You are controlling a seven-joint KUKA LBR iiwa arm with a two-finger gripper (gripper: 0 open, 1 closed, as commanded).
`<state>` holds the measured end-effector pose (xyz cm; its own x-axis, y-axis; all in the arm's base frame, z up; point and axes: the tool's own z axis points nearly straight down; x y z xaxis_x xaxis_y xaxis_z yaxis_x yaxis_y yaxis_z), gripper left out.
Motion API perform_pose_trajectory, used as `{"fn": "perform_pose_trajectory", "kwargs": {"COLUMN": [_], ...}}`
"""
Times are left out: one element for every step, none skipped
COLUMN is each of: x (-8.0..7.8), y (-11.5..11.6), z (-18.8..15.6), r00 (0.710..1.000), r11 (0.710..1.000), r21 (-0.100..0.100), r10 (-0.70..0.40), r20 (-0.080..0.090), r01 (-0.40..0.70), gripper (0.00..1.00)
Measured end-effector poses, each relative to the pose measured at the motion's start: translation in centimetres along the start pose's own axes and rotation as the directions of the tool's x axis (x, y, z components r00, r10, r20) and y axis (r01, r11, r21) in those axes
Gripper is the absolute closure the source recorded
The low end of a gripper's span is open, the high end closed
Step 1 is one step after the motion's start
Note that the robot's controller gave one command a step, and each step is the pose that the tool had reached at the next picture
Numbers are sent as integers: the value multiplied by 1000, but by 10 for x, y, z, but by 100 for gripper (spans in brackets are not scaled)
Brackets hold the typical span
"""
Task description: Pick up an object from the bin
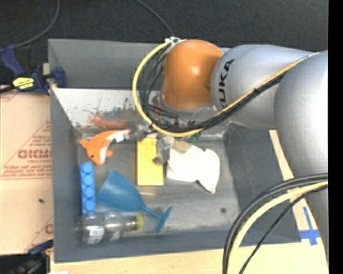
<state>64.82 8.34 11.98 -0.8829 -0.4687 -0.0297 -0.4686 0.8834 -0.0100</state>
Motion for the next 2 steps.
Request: {"fn": "perform_pose_trajectory", "kwargs": {"x": [0, 0], "y": [0, 0], "z": [-7, -13], "r00": [1000, 1000], "r11": [1000, 1000], "r21": [0, -1], "r10": [1, 1], "r20": [0, -2], "r01": [-1, -1], "gripper": [100, 100]}}
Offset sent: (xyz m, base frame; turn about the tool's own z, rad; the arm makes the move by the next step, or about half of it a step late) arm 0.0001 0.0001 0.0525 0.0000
